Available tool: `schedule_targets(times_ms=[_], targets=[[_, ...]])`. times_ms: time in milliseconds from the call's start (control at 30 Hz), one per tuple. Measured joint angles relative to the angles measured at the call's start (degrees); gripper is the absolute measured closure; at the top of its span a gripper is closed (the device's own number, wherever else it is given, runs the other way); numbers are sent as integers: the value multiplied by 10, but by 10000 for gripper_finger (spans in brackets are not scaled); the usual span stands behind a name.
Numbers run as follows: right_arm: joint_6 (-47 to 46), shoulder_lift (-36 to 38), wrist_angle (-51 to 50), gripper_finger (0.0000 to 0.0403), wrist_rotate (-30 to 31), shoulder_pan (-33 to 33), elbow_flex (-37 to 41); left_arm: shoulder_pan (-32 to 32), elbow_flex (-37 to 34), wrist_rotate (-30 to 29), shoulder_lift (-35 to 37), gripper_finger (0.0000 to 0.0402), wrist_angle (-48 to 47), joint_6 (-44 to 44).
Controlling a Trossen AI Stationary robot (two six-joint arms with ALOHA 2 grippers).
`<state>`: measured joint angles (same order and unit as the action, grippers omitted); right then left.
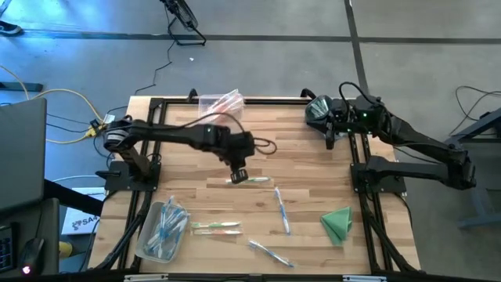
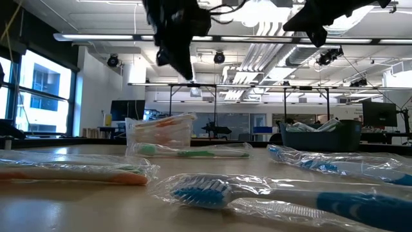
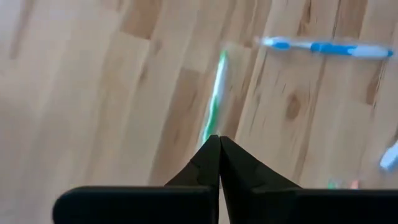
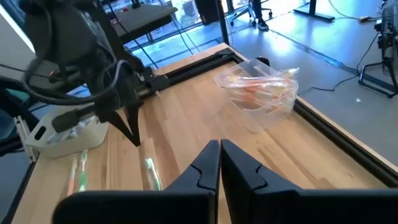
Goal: Pick & Place Toothbrushes
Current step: Put the top green toothbrush into the blue bin
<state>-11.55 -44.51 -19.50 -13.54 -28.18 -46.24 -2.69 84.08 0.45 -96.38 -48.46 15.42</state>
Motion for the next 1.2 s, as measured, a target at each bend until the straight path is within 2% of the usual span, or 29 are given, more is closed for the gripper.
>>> schedule_targets(times_ms=[67,267,433,633,800,1000,1200], targets=[[4,0,-4,397,-1,2,0,8,-52,0,17,401,44,22],[12,0,-4,399,-1,5,0,21,-153,-9,44,401,60,93],[24,0,-4,399,1,5,0,20,-193,-10,44,401,103,123],[24,0,-4,398,1,5,0,20,-197,-4,43,397,152,109],[24,0,-4,399,1,5,0,20,-197,20,43,350,172,106],[24,0,-4,399,1,5,0,20,-197,-13,43,273,174,114],[24,0,-5,398,1,5,0,20,-197,-16,43,255,178,103]])
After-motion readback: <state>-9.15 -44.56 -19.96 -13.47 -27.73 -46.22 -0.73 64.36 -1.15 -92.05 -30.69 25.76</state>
